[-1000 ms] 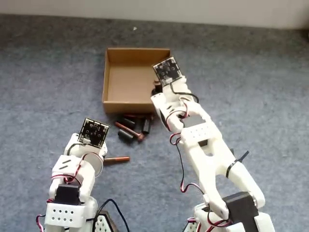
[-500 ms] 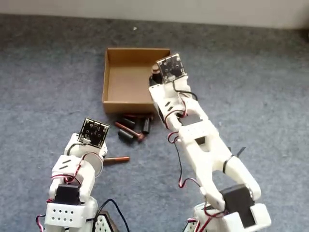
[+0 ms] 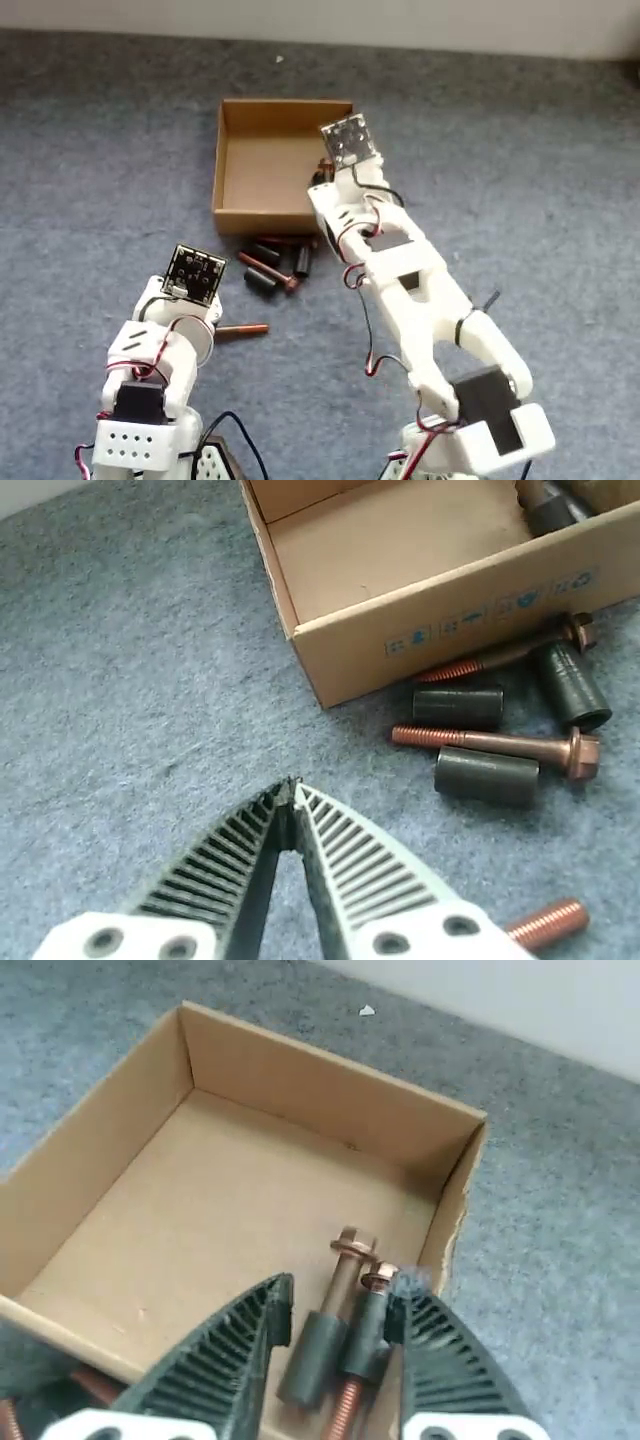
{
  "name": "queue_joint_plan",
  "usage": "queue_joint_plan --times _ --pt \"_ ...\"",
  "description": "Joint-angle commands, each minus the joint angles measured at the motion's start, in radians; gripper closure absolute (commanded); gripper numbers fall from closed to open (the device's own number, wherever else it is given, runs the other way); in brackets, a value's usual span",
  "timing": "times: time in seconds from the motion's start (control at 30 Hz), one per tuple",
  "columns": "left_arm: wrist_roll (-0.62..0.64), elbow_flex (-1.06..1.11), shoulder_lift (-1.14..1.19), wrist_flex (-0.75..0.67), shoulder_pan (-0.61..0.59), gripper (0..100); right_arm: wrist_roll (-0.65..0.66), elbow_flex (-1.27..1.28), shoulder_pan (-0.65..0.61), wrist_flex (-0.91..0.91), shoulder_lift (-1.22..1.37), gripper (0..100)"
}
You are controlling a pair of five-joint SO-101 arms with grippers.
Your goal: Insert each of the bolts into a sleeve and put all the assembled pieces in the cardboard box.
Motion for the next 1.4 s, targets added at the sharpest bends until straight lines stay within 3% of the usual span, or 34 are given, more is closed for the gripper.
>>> queue_joint_plan --times 0.0,0.27,0.47,0.7,0.87,1.17,1.37 --pt "-0.012 0.008 -0.012 -0.005 -0.013 99 -0.009 -0.071 -0.010 0.143 -0.151 85.6" --pt "-0.012 0.008 -0.012 -0.005 -0.013 99 -0.011 -0.067 -0.107 0.421 -0.292 85.6" --pt "-0.012 0.008 -0.012 -0.005 -0.013 99 -0.255 -0.070 -0.170 0.564 -0.291 85.4" --pt "-0.012 0.008 -0.012 -0.005 -0.013 99 -0.269 -0.068 -0.203 0.616 -0.283 85.3" --pt "-0.012 0.008 -0.012 -0.005 -0.013 99 -0.269 -0.116 -0.203 0.621 -0.159 85.3" --pt "-0.012 0.008 -0.012 -0.005 -0.013 99 -0.270 -0.506 -0.203 0.888 0.194 85.3" --pt "-0.012 0.008 -0.012 -0.005 -0.013 99 -0.270 -0.654 -0.203 0.949 0.380 85.3"
